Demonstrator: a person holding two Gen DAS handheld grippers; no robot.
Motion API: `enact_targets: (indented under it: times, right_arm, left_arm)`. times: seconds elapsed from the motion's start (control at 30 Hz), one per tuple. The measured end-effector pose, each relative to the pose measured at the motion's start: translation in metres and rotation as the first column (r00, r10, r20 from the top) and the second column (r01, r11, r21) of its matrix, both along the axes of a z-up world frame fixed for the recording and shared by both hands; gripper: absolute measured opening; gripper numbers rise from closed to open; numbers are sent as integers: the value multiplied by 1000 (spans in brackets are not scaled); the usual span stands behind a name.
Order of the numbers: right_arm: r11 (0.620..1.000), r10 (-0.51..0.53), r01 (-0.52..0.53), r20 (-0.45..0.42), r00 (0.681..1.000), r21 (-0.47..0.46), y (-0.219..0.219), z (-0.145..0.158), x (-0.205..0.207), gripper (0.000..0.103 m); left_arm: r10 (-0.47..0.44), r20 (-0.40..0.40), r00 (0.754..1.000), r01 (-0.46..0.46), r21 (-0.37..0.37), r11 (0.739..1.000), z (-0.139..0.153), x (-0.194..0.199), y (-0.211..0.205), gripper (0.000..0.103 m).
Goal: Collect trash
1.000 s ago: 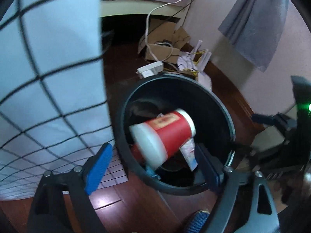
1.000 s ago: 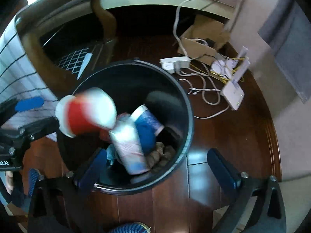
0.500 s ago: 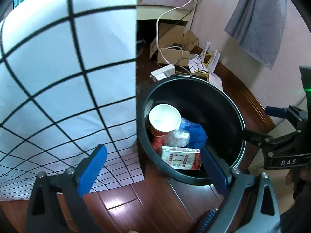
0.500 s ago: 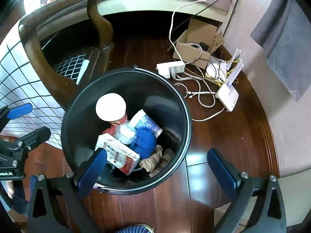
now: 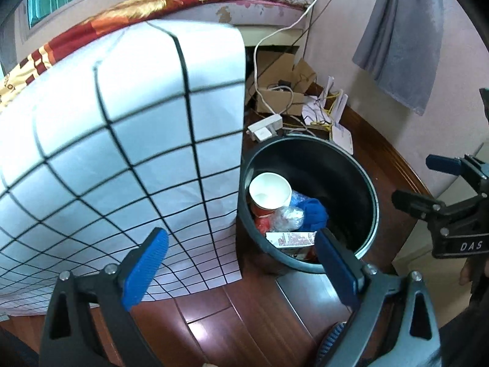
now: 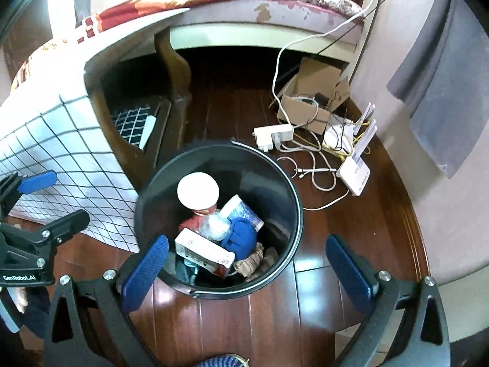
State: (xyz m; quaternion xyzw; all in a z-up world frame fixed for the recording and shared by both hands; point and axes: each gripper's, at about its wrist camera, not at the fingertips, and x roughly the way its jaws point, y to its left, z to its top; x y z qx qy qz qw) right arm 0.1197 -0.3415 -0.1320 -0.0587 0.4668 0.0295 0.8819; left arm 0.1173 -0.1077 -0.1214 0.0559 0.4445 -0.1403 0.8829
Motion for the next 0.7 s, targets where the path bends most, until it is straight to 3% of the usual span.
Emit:
enact_targets:
  times: [0.4,0.7]
  right_arm:
    - [989,-138,137,25,990,56,31,66,-55,103]
    - [990,-137,130,123,983,63,51,121,-85,103]
  left_arm:
    - [27,96,995,-28,4,1000,72,-39,37,102]
    - [32,177,984,-33,2,999,115,-75,54,103]
